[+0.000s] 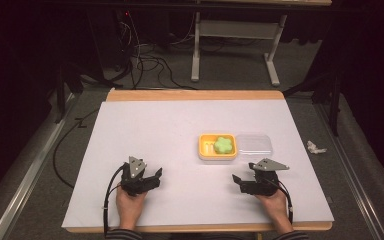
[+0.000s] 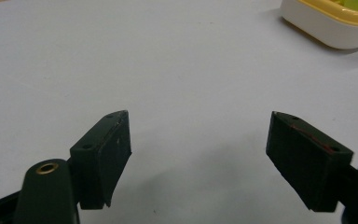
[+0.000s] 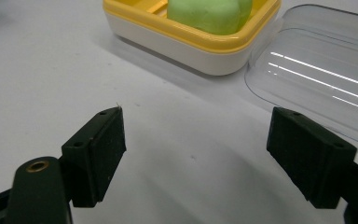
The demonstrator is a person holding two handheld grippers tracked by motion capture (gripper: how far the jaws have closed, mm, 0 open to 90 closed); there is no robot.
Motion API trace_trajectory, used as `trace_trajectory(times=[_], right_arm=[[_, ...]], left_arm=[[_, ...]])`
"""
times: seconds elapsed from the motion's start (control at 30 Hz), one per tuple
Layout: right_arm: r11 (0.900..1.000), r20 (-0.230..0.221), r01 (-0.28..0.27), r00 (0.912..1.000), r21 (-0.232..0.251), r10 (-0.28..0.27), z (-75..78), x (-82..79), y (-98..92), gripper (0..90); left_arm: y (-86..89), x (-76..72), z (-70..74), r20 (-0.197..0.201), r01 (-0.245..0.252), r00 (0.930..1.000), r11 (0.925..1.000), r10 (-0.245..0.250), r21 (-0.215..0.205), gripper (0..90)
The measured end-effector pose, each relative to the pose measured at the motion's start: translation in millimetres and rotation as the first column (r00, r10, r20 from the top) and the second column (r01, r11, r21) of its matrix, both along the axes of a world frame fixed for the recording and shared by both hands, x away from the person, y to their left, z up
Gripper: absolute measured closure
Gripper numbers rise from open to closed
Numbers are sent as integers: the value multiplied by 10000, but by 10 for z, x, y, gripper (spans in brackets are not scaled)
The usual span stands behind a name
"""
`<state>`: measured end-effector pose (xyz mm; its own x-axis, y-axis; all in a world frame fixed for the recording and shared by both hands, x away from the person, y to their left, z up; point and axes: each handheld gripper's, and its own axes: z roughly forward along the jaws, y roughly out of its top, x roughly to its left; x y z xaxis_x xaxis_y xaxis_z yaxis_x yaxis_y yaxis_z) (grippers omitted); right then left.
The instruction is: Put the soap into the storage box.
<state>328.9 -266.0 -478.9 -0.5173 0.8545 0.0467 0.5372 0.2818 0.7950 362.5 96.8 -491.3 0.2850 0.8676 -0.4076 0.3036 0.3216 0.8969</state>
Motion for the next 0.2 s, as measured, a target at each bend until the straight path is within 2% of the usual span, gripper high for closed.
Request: trace_trajectory(times=[0.2], right_arm=[[9999,-80,72,9999,-103,-73,-5,6,12,171]], left_arm=[[-2,2,0,-21,-13,10000,10000,13,-20,226]])
